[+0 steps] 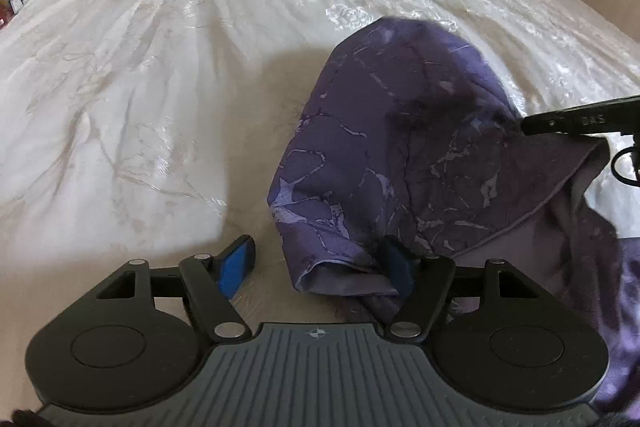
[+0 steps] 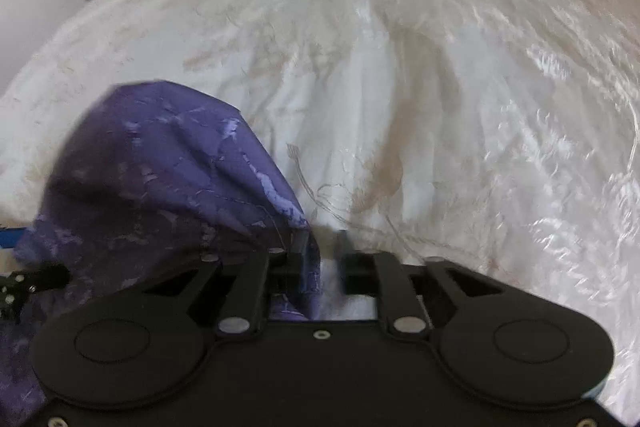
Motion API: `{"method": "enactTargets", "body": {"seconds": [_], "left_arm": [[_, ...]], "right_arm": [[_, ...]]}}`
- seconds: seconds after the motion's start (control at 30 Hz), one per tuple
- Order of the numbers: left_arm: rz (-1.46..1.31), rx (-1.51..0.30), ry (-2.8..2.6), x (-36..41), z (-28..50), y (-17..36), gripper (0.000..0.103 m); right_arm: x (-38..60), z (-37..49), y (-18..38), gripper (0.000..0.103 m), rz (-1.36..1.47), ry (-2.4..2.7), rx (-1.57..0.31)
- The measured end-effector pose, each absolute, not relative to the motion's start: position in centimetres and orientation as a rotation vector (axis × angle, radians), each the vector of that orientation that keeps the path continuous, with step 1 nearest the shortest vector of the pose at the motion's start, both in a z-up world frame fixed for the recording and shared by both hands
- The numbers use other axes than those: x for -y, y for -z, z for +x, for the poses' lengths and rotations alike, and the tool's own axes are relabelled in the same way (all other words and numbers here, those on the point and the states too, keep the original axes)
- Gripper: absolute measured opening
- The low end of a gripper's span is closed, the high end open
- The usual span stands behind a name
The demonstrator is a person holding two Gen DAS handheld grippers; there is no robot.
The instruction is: Fold large clothes
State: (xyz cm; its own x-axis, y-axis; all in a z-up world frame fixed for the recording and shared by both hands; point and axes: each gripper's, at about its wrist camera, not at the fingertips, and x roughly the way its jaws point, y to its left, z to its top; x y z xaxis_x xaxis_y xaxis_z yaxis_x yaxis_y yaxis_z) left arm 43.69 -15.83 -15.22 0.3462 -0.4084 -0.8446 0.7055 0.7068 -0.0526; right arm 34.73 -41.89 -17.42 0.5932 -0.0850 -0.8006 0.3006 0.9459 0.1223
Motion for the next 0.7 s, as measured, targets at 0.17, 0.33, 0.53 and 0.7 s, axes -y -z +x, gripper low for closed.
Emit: {"method": "enactTargets", "body": {"seconds": [0.17,0.33,0.53,0.7], "left_arm": [[0.176,-0.924,0.743,13.9,43.6,11.1,0.067],[0.057,-0.952,0.862,15.7,43.7,9.7,0.067],[0.073,-1.125,0.944,18.7,43.0,14.8,0.067],[0.096,-1.110,0.946,19.2,42.5,16.2,0.067]], "right_arm": [[43.0,32.9,13.4,0.060,0.322,0.138,-0.728],[43.2,37.7,12.5,0.060,0.367,0.010,-0.757],[42.7,42.5,15.3,0.061,0.345,-0.031,-0.895],[42.3,43.6,17.0,0.057,0.290,-0.054,-0.967]]}}
